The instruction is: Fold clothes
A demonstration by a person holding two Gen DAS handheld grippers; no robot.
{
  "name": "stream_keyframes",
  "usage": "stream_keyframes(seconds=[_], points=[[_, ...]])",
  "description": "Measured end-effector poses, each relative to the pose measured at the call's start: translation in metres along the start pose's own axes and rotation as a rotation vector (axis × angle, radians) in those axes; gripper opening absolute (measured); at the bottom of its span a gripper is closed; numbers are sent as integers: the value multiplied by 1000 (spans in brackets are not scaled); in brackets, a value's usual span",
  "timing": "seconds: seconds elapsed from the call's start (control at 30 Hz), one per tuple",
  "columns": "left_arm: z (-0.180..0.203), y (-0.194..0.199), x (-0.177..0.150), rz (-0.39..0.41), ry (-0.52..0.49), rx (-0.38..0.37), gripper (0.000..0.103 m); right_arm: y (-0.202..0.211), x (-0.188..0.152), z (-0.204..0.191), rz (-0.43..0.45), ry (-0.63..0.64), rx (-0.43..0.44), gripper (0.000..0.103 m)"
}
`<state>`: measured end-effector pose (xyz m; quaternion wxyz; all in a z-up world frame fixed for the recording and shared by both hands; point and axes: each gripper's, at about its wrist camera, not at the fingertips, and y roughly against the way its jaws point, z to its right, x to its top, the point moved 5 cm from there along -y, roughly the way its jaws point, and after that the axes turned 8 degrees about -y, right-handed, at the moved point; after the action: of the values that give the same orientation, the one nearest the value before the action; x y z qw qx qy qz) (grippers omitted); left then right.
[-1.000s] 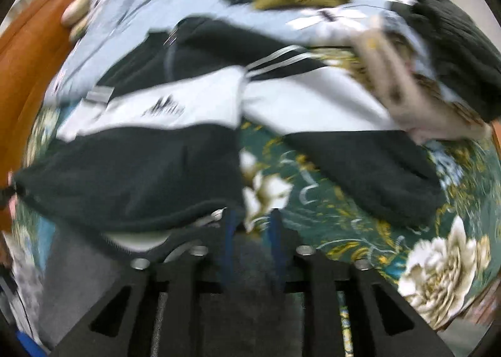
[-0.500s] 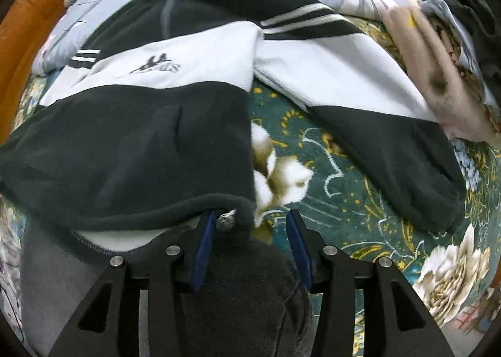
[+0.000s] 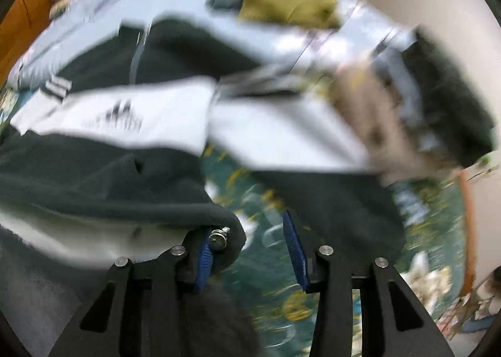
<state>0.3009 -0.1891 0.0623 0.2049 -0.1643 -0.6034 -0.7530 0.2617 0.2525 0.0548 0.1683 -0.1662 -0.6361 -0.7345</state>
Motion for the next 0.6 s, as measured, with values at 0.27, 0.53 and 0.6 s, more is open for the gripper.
stream_keyframes(seconds=[0.27,0.53,0.6], points=[[-7,10,-39,-88,-25,0,19,69,-42,35,20,-19,-1,42],[-15,-18,-65,-192,-13,15,22,45,-75,34,-125,-16,54,42],[-18,-15,-65,-200,-11,-1,26,48,-75,36,-135,-11,83,42]])
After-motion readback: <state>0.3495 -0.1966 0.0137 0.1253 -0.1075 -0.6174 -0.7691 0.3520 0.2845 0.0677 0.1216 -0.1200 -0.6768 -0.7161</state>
